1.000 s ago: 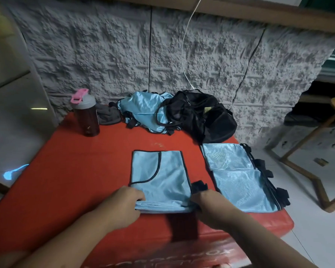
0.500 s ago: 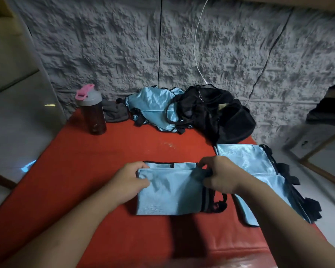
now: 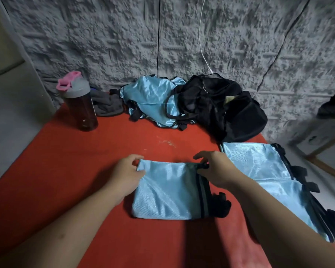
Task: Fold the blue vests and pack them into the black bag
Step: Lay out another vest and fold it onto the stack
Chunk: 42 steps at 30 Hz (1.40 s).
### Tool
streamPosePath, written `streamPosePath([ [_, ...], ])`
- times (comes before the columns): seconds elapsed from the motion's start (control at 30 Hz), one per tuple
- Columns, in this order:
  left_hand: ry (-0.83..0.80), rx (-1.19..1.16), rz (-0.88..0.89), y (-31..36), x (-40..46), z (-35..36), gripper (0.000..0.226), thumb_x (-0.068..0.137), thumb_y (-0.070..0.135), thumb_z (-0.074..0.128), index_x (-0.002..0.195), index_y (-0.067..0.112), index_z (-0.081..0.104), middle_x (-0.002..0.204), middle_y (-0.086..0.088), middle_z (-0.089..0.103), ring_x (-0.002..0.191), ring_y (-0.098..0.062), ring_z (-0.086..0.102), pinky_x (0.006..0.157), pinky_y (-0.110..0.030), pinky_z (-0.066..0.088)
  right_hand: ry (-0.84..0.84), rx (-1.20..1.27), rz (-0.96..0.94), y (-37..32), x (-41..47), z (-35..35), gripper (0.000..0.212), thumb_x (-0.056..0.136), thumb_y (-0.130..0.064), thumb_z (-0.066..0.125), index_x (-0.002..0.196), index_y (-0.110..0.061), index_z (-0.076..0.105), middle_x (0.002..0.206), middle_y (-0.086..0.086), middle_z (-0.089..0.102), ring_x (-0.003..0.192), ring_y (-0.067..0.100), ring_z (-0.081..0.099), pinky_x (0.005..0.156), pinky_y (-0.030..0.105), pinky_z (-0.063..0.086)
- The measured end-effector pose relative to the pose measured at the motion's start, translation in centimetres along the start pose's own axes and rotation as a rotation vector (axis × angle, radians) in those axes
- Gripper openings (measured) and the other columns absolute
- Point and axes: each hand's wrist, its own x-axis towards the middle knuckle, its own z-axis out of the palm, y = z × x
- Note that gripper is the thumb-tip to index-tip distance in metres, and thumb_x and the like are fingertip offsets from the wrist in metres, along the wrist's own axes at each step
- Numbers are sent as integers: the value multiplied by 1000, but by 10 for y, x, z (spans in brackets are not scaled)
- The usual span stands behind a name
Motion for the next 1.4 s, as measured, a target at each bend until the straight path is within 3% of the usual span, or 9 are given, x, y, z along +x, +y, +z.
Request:
streamPosePath([
  [0.13,-128,-24,-109,0,-8,-1,69,77,26,80,135,42,47,101,-5,70,83,-22,69,59,-37,55,8,-32,11,1,1,10,43,84,-16,67,124,-28,69,106,-2,74,97,19,67,80,28,51],
  [0.27,-271,73,-74,5,-27,-7,107,63,29,86,139,71,24,135,10,56,107,-21,68,78,-48,62,35,-49,40,3,4,14,40,82,-19,70,121,-31,69,104,-5,73,99,19,67,84,32,54],
  [0.43,-257,281,31,4,-38,-11,94,79,11,76,144,63,31,127,4,43,90,-18,63,64,-40,63,71,-79,45,3,8,17,41,82,-19,72,121,-31,70,107,-1,71,100,22,66,84,33,54],
  [0.7,-163,426,136,-9,-26,-9,62,89,4,66,148,18,50,146,11,41,100,-29,60,98,-25,44,160,-111,30,7,14,20,40,78,-27,78,118,-29,70,110,2,68,98,23,66,86,35,53],
  [0.93,-145,507,178,-7,-25,-6,74,89,9,71,155,17,37,155,8,35,121,-26,57,108,-27,39,370,-115,-104,-36,-11,17,33,86,-13,65,118,-17,72,115,7,68,102,30,64,90,35,51],
  [1.03,-128,542,167,-8,-23,-3,75,88,9,74,154,13,39,156,4,36,122,-26,57,110,-27,37,263,-173,-281,-61,-37,45,41,79,-12,57,119,-13,67,115,9,66,105,31,63,94,42,53],
  [1.17,-89,570,170,-11,-23,2,74,90,8,71,155,12,36,159,2,32,138,-17,43,112,-18,25,-14,-357,-143,-47,-52,80,71,95,-43,26,161,-17,18,168,5,20,157,25,10,126,49,8],
  [1.23,-73,582,163,-12,-24,4,73,93,8,67,156,12,33,161,4,29,142,-14,37,111,-14,21,-47,-376,-84,-35,-51,82,81,90,-59,2,163,-22,3,171,-1,2,157,18,-11,125,49,-6],
  [1.4,-63,662,127,-14,-28,10,74,95,7,60,159,10,23,164,3,19,145,-16,34,114,-20,27,-35,-384,-5,-28,-53,86,79,101,-66,13,163,-21,-5,170,1,-15,152,15,-27,125,41,-10],
])
